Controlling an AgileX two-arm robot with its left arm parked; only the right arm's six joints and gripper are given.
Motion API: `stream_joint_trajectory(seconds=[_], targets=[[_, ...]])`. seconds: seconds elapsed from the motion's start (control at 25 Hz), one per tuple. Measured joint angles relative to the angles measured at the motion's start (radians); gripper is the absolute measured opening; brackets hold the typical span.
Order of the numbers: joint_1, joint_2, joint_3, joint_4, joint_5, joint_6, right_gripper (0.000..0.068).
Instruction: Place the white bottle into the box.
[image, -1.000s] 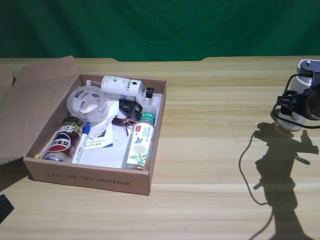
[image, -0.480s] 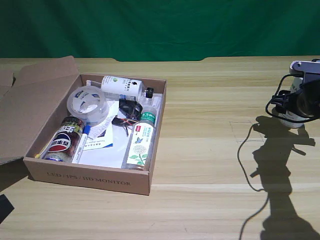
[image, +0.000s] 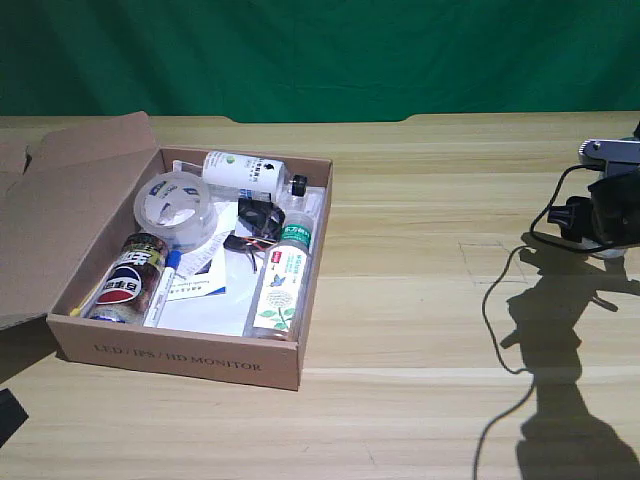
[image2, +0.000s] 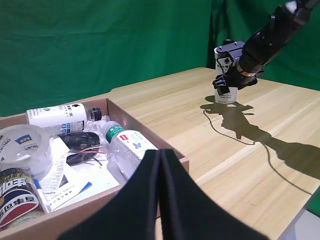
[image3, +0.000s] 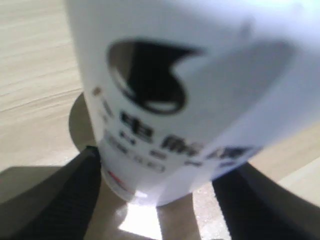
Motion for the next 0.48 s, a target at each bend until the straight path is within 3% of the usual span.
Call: stream_joint_trajectory(seconds=[0.12,0.48], targets=[[-0.001,0.000,0.000,0.002,0.019,-0.004,0.0484],[-0.001,-0.049,0.000,0.006,-0.004,-0.084,0.0482]])
